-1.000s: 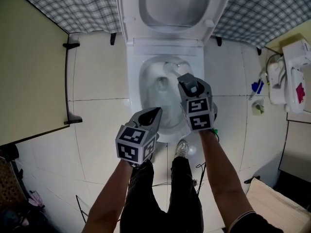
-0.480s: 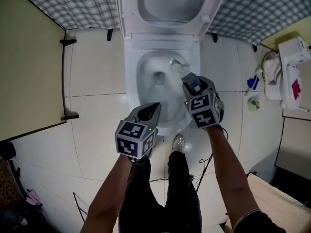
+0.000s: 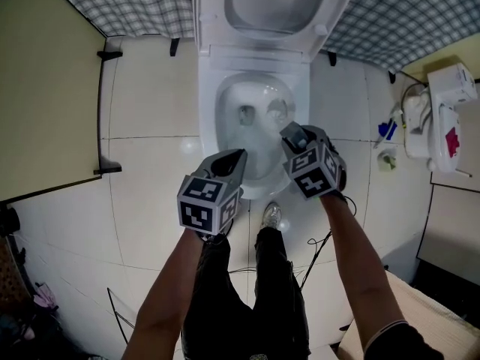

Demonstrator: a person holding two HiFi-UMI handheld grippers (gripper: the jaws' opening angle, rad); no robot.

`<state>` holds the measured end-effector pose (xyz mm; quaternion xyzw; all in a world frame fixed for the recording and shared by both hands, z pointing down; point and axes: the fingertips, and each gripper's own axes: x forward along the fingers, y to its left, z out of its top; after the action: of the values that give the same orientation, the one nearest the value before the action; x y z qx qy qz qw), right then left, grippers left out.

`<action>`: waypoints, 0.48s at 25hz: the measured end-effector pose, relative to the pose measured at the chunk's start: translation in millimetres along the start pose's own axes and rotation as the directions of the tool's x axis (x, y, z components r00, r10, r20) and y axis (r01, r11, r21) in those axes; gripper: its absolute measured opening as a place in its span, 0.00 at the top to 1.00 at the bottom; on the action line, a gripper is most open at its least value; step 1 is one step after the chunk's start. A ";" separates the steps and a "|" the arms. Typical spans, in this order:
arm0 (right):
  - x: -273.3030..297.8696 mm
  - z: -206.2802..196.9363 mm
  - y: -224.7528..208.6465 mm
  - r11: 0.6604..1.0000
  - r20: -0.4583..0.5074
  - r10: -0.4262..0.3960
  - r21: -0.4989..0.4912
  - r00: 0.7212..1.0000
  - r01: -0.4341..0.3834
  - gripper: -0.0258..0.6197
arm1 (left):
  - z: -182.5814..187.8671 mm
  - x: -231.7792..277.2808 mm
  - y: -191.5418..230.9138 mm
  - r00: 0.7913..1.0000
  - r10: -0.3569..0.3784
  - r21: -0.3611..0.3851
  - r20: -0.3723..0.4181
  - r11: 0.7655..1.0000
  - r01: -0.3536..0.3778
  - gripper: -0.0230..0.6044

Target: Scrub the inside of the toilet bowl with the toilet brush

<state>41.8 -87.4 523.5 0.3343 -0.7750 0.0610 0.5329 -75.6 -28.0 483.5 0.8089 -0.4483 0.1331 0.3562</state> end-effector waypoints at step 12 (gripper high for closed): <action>-38.9 -26.7 52.9 0.984 -0.108 0.124 -0.115 0.986 -0.137 0.63 | 5.1 -25.6 -6.0 1.000 0.018 -0.007 0.011 1.000 -0.018 0.95</action>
<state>40.0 -17.0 515.0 0.2459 -0.7696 0.0650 0.5857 -85.6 -13.4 463.5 0.8045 -0.4578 0.1305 0.3552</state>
